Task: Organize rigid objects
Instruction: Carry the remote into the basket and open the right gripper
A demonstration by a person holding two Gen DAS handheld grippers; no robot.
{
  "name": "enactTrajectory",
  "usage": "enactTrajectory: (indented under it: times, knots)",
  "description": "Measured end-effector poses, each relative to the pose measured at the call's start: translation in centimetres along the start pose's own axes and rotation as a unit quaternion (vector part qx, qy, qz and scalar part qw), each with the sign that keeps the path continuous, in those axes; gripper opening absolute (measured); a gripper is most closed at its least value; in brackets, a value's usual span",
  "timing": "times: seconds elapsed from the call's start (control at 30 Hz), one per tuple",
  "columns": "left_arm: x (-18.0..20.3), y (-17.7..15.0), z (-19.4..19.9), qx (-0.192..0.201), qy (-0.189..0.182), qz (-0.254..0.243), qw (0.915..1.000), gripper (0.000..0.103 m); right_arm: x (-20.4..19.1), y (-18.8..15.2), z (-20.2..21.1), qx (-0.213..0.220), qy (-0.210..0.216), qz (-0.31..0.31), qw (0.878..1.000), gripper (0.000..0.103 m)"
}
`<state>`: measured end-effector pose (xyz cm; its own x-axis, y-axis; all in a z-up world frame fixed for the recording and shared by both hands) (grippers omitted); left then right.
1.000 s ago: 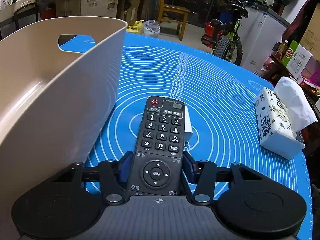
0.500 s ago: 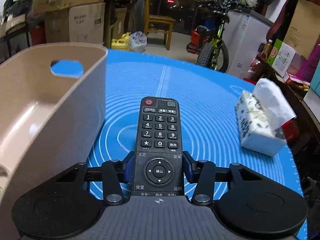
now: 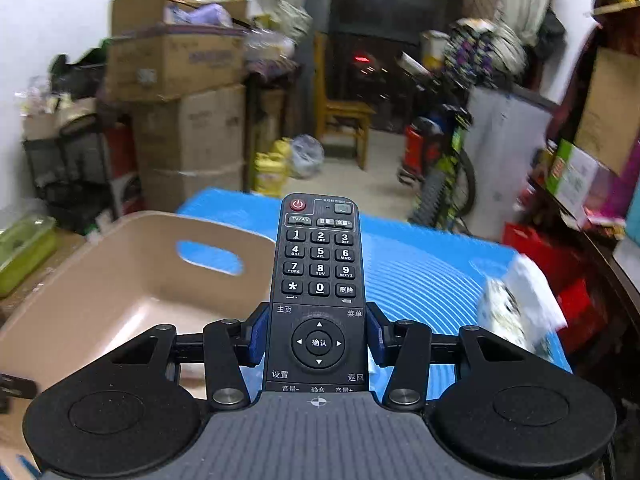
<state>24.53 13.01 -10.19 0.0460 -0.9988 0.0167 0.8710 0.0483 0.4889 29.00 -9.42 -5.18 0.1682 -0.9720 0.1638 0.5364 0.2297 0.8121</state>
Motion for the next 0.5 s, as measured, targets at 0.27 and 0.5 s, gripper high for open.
enactTrajectory:
  times: [0.27,0.5]
  knots:
    - [0.0,0.0,0.0,0.0,0.0,0.0,1.0,0.006,-6.2,1.5,0.0,-0.005,0.069,0.045,0.997,0.054]
    - [0.0,0.0,0.0,0.0,-0.001,-0.001,1.0,0.006,-11.4,0.8,-1.7,-0.059,0.13,0.086,0.986,0.054]
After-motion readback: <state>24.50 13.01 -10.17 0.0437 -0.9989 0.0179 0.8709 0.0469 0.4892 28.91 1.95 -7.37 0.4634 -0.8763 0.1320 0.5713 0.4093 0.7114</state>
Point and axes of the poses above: each gripper's, at about its wrist camera, not at the fingertips, and z roughly against the way its jaws point, x to its right, y to its top, the point moved 5 cm from there along -z, roughly the way its jaws point, and after that the axes turned 7 degrees about z, right-handed, at the moved point
